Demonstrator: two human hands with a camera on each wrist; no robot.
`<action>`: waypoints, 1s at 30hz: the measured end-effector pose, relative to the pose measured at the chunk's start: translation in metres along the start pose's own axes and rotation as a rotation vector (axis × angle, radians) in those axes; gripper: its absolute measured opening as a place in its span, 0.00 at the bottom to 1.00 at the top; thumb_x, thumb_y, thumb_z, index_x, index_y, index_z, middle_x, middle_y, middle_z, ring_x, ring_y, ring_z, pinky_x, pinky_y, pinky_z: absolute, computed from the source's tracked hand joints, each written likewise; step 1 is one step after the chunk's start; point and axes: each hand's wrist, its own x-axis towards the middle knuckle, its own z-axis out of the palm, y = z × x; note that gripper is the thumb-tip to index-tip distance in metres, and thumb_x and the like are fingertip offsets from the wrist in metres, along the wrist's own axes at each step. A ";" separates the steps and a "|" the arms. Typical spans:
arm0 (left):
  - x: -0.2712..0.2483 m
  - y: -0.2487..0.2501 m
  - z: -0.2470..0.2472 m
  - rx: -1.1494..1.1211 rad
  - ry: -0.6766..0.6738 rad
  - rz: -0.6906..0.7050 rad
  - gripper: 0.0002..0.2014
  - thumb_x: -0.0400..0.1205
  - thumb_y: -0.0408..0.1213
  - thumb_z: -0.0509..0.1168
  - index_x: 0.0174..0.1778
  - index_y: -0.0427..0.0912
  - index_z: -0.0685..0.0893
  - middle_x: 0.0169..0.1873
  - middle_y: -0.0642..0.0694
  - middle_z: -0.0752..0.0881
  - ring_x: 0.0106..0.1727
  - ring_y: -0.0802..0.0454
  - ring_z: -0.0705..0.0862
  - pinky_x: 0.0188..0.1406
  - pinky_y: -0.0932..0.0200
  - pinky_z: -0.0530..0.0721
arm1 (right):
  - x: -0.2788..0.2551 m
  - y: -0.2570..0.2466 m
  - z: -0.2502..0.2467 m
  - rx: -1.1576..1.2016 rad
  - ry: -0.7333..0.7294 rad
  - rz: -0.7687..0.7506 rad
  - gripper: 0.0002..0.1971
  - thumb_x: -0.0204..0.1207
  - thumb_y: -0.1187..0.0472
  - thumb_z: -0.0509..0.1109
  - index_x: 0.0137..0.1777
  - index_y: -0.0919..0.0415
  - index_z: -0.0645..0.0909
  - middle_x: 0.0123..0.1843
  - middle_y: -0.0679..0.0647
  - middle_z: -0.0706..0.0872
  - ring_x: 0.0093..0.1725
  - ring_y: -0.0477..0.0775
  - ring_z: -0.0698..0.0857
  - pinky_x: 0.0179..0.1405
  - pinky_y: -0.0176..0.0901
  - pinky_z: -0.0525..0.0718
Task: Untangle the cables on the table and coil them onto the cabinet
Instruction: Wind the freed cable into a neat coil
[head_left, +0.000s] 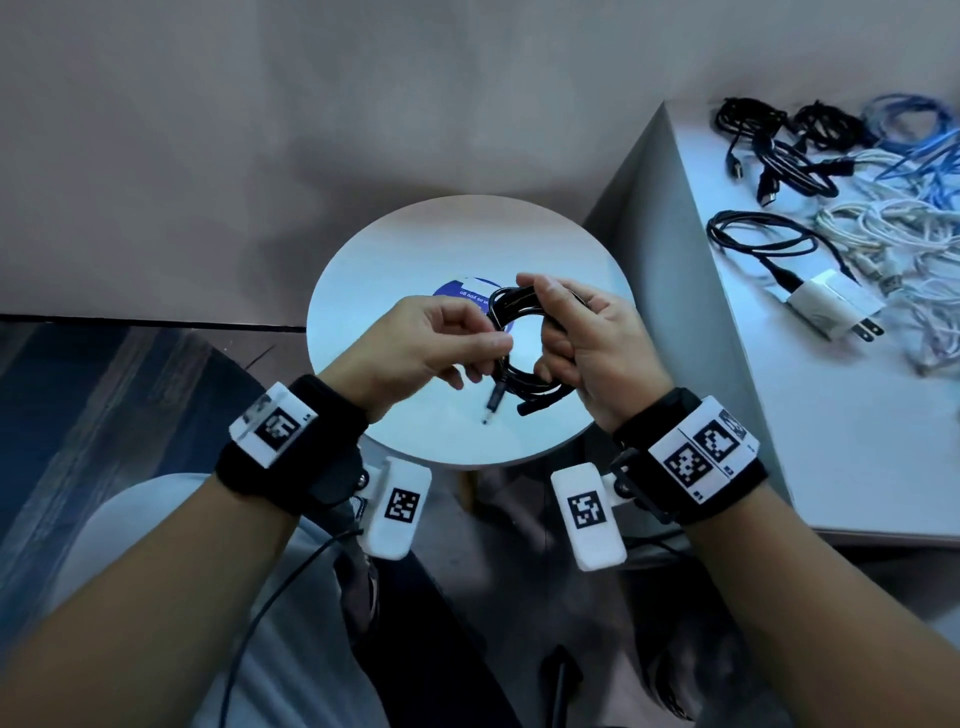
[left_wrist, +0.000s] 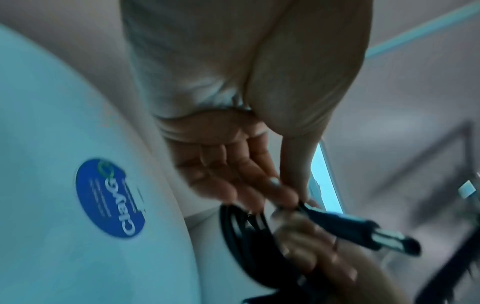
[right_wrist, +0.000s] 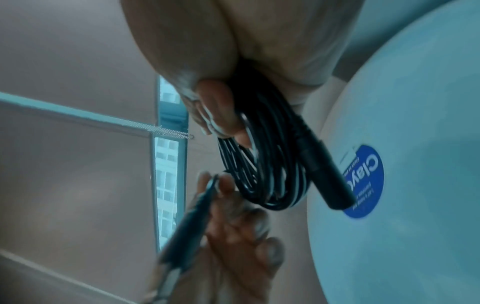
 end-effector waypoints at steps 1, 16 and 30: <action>0.000 -0.003 0.003 0.085 0.058 0.063 0.09 0.78 0.38 0.77 0.40 0.37 0.86 0.32 0.46 0.86 0.34 0.55 0.82 0.39 0.61 0.78 | 0.000 0.001 0.000 0.027 -0.015 0.015 0.11 0.86 0.57 0.65 0.59 0.63 0.85 0.23 0.49 0.61 0.18 0.46 0.58 0.26 0.46 0.62; 0.006 -0.010 0.020 0.260 0.206 0.105 0.11 0.80 0.46 0.71 0.52 0.44 0.82 0.40 0.44 0.89 0.39 0.48 0.91 0.47 0.46 0.88 | -0.008 -0.010 0.012 -0.091 -0.128 -0.037 0.11 0.86 0.57 0.65 0.58 0.59 0.88 0.24 0.54 0.64 0.17 0.48 0.63 0.19 0.38 0.67; 0.007 -0.018 0.040 0.254 0.523 0.058 0.11 0.76 0.46 0.65 0.37 0.45 0.89 0.30 0.48 0.90 0.40 0.44 0.89 0.45 0.43 0.86 | -0.009 -0.003 0.020 -0.248 -0.170 -0.022 0.15 0.88 0.58 0.64 0.71 0.61 0.82 0.21 0.49 0.69 0.16 0.51 0.70 0.19 0.36 0.70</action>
